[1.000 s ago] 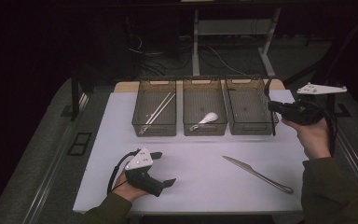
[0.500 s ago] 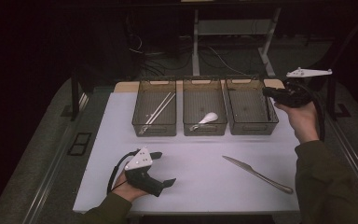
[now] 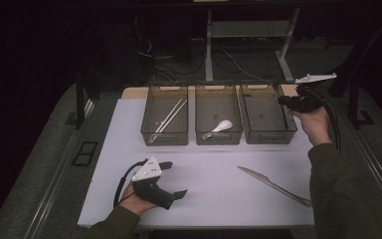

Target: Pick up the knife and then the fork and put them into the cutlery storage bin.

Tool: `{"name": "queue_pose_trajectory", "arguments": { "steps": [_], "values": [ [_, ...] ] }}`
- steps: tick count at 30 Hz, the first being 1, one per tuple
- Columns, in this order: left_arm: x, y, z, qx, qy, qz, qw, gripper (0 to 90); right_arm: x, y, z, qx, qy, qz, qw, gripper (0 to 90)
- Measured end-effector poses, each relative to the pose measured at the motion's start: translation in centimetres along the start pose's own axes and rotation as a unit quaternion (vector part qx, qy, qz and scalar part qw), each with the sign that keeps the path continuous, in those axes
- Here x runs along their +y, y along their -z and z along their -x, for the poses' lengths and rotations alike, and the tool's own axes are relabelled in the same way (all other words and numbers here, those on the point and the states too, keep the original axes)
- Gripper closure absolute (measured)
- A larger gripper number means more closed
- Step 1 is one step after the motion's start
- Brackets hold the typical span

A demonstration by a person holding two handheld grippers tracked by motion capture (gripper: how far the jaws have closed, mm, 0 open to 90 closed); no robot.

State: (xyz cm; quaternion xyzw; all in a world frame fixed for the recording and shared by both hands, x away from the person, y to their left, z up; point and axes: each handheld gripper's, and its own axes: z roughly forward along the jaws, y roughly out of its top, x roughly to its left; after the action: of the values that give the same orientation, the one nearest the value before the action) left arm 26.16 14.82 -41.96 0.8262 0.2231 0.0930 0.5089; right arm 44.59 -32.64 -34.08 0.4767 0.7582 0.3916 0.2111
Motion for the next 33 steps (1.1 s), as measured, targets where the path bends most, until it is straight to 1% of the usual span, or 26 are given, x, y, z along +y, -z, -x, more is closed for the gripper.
{"name": "queue_pose_trajectory", "arguments": {
  "steps": [4,9,18,19,21,23,27,28,29,33],
  "values": [
    [0.0,0.0,0.0,0.0,0.002,0.001,1.0,0.0,-0.5,-0.7,0.2,-0.003,0.0,-0.018,0.9998,85.0],
    [0.0,0.0,0.0,0.0,0.002,0.0,1.0,0.0,-1.4,-1.4,0.5,-0.004,-0.002,-0.033,0.9994,85.0],
    [0.0,0.0,0.0,-0.001,0.002,-0.001,1.0,0.0,-2.2,-1.9,0.9,-0.003,-0.007,-0.049,0.9988,85.0],
    [0.0,0.0,0.0,-0.001,0.002,-0.002,1.0,0.0,-2.3,-2.0,0.9,-0.005,-0.01,-0.052,0.9986,85.0],
    [0.0,0.0,0.0,-0.002,0.002,-0.002,1.0,0.0,-2.4,-2.1,1.0,-0.003,-0.006,-0.061,0.9981,85.0],
    [0.0,0.0,0.0,-0.002,0.001,-0.002,1.0,0.0,-2.5,-2.3,1.0,-0.004,-0.011,-0.065,0.9978,85.0],
    [0.0,-0.1,0.0,-0.002,0.003,-0.002,1.0,0.0,-2.6,-2.6,1.1,-0.005,-0.011,-0.069,0.9976,85.0],
    [0.0,-0.1,0.0,-0.002,0.003,-0.003,1.0,0.0,-2.7,-2.6,1.2,-0.005,-0.007,-0.069,0.9975,85.0],
    [0.0,-0.1,0.0,-0.002,0.003,-0.002,1.0,0.0,-2.7,-2.7,1.1,-0.003,-0.01,-0.071,0.9974,85.0],
    [0.0,-0.1,0.0,-0.003,0.003,-0.003,1.0,0.0,-2.8,-3.0,1.0,0.0,-0.007,-0.079,0.9969,85.0]
  ]
}}
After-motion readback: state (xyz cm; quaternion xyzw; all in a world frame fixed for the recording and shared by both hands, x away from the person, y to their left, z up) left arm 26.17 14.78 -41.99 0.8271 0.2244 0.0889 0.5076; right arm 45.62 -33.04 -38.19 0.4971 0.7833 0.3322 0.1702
